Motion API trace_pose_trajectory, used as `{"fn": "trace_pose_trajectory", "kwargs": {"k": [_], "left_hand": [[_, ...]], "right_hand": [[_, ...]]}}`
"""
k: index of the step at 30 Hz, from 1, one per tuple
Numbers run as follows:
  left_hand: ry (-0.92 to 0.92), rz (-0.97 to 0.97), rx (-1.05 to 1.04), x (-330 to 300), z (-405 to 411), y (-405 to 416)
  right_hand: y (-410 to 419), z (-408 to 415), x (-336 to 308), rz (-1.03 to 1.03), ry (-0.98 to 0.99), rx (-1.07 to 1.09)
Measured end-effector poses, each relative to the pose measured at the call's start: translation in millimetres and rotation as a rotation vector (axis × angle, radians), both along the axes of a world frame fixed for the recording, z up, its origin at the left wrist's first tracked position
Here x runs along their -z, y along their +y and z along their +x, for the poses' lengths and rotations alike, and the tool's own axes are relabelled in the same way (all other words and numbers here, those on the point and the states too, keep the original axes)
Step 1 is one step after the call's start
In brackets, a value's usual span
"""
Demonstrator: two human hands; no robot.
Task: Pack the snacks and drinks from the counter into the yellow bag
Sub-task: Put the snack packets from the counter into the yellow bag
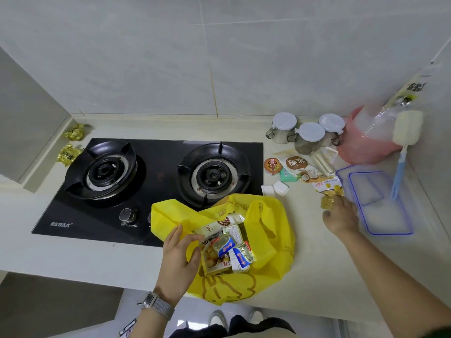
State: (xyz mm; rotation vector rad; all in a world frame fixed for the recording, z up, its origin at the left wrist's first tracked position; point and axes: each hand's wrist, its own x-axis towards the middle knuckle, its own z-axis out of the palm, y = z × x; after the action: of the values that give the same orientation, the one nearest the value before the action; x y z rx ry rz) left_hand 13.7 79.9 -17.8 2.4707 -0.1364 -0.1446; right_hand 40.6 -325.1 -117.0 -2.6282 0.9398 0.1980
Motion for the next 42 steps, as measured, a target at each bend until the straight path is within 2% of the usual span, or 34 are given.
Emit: {"fn": "trace_pose_trajectory", "kwargs": {"k": [7,14,22,28,31,36,40,42], "left_hand": [[0.012,0.025,-0.011,1.8,3.6,-4.3],[0.022,0.034,-0.005,0.8,5.3,-10.5],[0.026,0.038,0.005,1.7,3.8,-10.6],[0.051,0.044,-0.012,1.2,2.0,-8.8],[0.053,0.035,-0.02,0.2,0.8,-7.2],[0.031,0.024,-0.022,-1.2,-1.8,-2.0],[0.023,0.023,-0.035,-0.7,-4.0,5.1],[0.02,0.012,-0.057,-2.5,-5.4,7.5]], "right_hand": [[2.0,-9.2,5.7,-0.103,-0.019,-0.095],[8.9,-11.0,10.1,-0.082,-0.055,-0.142],[27.9,-16.8,3.6,0.05,-0.347,-0.091],[66.5,-24.8,-41.9,0.333,-0.62,0.076],[84.9,-29.4,-66.4,0.511,-0.688,0.112],[110.4,-36.2,-87.1,0.741,-0.728,0.118],[138.8,-42.5,-95.8,0.992,-0.686,0.151],[154.9,-47.5,-99.7,1.056,-0.621,0.11]]}}
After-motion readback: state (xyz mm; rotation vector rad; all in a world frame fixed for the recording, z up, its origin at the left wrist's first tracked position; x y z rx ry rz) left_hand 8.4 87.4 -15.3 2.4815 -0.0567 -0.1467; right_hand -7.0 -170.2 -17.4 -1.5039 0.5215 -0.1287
